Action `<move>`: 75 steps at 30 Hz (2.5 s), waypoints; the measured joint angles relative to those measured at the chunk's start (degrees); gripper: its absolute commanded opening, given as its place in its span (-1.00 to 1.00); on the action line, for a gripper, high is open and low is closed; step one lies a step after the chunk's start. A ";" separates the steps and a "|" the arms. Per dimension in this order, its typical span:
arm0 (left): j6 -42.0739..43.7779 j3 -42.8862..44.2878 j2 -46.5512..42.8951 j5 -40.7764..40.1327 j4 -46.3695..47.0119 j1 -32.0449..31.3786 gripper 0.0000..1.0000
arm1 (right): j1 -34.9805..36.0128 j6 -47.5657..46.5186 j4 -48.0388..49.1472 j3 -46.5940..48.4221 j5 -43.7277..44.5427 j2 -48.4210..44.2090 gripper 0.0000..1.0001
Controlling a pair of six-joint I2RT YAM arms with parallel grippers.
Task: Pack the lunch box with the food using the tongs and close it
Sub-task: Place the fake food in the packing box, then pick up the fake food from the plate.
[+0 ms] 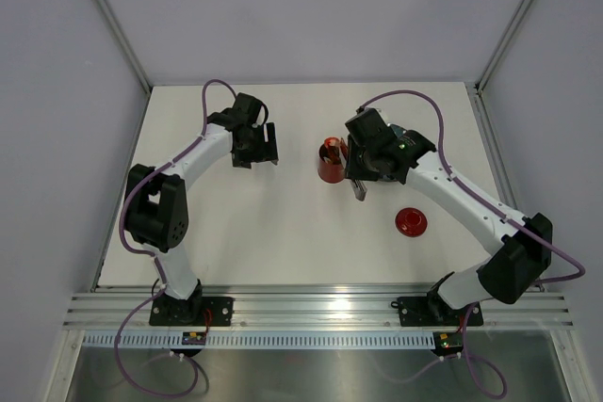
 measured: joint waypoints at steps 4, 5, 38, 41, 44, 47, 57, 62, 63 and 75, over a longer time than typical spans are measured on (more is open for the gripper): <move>0.02 0.00 0.00 0.00 0.00 0.00 0.54 | 0.20 0.17 -0.24 -0.02 0.02 -0.17 -0.68; 0.02 0.00 0.00 0.00 0.00 0.00 0.54 | 0.22 0.17 -0.28 -0.09 0.02 -0.17 -0.66; 0.00 0.00 0.00 0.02 0.00 0.00 0.54 | 0.31 0.59 -1.05 -0.50 0.20 -0.17 -0.17; 0.00 0.00 0.00 0.02 0.00 0.00 0.54 | 0.31 0.57 -1.07 -0.48 0.20 -0.17 -0.16; 0.02 0.00 0.00 0.02 0.00 0.00 0.54 | 0.31 0.59 -1.07 -0.48 0.17 -0.20 -0.15; 0.02 0.00 0.00 0.00 0.00 0.00 0.54 | 0.33 0.57 -1.05 -0.35 0.20 -0.17 -0.17; 0.02 0.00 0.00 0.02 -0.02 0.00 0.54 | 0.37 0.39 -1.40 3.15 1.86 -0.17 -0.22; 0.02 0.00 0.00 0.00 -0.02 0.00 0.54 | 0.42 -0.33 -1.64 7.34 6.14 -0.20 -0.22; 0.02 0.00 0.00 0.00 -0.02 0.00 0.54 | 0.39 -0.50 -1.95 7.96 7.21 -0.20 -0.21; 0.04 0.00 0.00 0.00 -0.04 0.00 0.54 | -11.58 -2.12 -0.55 -2.95 5.53 -4.46 -0.10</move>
